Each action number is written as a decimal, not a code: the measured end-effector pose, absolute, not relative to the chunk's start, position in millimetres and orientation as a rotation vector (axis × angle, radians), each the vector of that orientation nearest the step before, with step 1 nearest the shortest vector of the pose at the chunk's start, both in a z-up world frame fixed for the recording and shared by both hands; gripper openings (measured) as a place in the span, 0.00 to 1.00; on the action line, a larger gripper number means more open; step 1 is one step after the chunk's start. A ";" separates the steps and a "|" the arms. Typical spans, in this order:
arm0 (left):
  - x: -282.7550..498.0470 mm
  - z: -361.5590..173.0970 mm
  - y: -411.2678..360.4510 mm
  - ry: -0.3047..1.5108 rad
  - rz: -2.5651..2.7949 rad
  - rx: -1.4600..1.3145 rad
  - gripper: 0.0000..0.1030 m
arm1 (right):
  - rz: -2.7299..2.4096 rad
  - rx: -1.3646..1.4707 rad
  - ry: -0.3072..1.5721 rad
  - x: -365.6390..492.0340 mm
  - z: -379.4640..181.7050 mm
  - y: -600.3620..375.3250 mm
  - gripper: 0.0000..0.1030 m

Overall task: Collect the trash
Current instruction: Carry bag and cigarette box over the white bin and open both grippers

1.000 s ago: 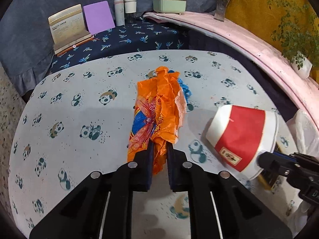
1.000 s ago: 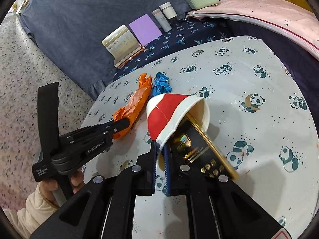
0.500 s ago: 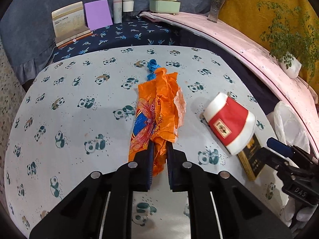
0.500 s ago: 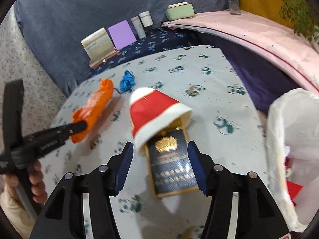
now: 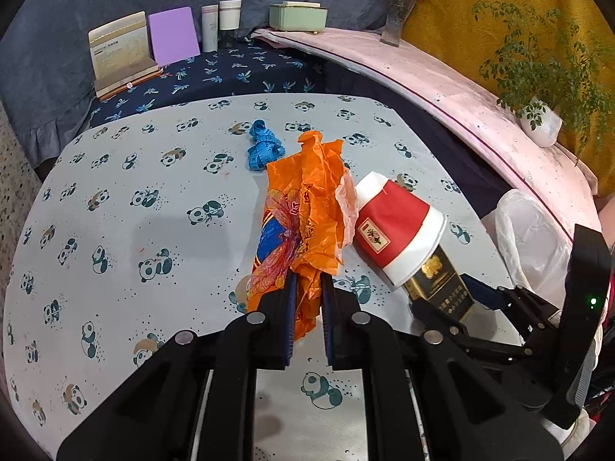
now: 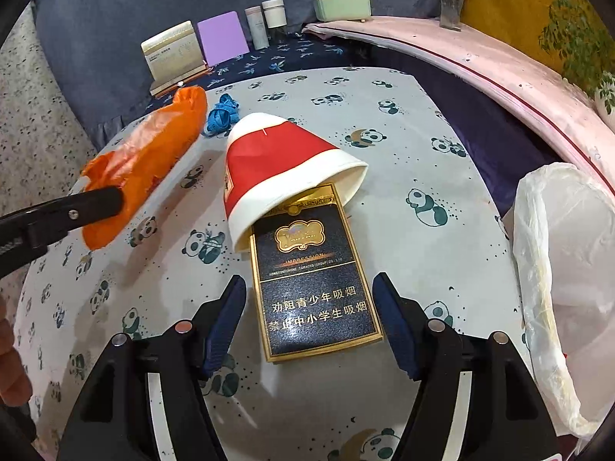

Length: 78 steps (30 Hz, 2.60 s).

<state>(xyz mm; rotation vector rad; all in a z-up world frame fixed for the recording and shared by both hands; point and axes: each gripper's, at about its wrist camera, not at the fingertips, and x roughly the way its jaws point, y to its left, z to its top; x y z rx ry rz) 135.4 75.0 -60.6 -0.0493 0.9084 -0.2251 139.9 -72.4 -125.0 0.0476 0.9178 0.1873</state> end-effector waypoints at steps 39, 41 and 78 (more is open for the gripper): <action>88.0 -14.8 -154.2 0.816 -0.613 0.166 0.11 | -0.189 0.295 0.654 22.5 -28.3 -272.8 0.55; 87.3 -15.2 -161.4 0.816 -0.624 0.172 0.11 | -0.201 0.304 0.651 19.5 -28.2 -279.0 0.55; 99.7 -29.8 -161.9 0.839 -0.570 0.129 0.59 | -0.250 0.357 0.638 20.3 -35.3 -295.6 0.58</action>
